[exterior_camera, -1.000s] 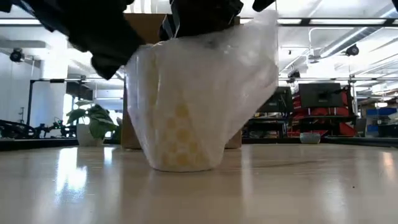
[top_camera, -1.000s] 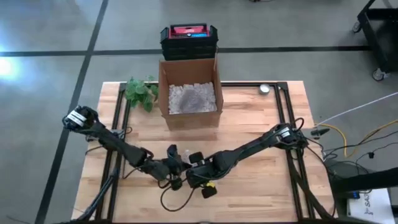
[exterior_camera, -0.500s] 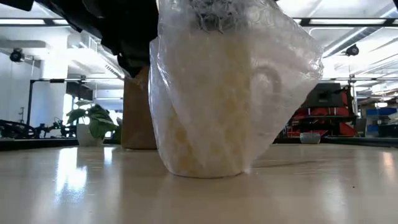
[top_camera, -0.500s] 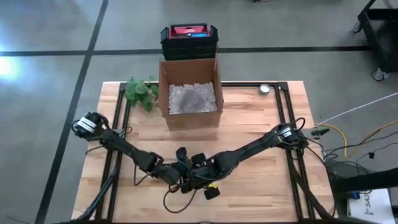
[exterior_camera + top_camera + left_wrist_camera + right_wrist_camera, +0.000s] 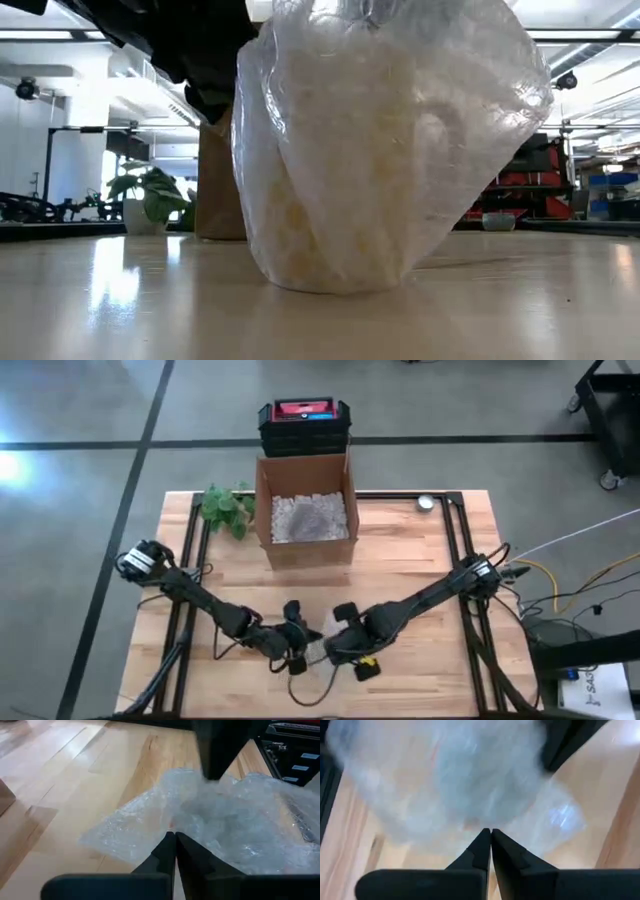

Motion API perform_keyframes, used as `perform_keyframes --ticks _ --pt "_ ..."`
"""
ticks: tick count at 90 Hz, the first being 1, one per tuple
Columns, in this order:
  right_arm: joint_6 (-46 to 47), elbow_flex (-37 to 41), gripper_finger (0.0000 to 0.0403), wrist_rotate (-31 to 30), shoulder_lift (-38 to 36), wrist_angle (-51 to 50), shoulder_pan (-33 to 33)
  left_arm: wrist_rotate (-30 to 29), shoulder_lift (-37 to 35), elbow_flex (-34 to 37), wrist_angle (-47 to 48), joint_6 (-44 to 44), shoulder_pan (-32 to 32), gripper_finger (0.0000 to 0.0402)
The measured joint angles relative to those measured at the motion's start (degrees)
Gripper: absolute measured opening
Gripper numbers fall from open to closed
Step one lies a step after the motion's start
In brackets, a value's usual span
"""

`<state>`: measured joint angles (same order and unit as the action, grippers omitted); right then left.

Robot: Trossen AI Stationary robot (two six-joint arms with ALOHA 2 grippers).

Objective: Wrap mug
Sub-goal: Wrap the yellow mug using the bubble wrap

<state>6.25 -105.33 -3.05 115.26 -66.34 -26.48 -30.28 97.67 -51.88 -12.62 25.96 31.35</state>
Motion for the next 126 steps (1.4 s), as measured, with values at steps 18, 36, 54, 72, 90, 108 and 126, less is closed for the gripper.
perform_keyframes --ticks 18,36,54,72,90,108,126 --pt "5.0 1.2 0.0000 -0.5 0.0 -0.8 -4.3 0.0 -0.3 0.0 0.0 -0.4 0.0 0.0000" --pt "0.6 1.3 0.0000 -5.0 0.1 11.7 -4.7 -0.2 -0.3 0.1 -0.5 -0.4 0.0 0.0000" --pt "-2.7 2.9 0.0000 -10.3 0.1 16.7 -0.8 -0.2 -0.3 0.2 -0.9 -0.1 0.0 0.0000" --pt "-5.2 8.3 0.0000 -2.6 0.4 25.2 2.1 -0.3 -0.3 0.2 -0.9 0.0 0.0 0.0000" --pt "-5.0 12.1 0.0000 -2.5 0.3 28.3 3.1 -0.4 -0.3 0.2 -1.0 -0.1 0.0 0.0000" --pt "-6.0 14.2 0.0000 -0.3 0.3 31.6 4.6 -0.4 -1.9 0.3 -0.1 -1.2 0.3 0.0000" --pt "-5.5 14.3 0.0000 -1.2 0.3 31.6 4.9 0.1 -9.5 0.1 1.7 -2.2 3.3 0.0000"
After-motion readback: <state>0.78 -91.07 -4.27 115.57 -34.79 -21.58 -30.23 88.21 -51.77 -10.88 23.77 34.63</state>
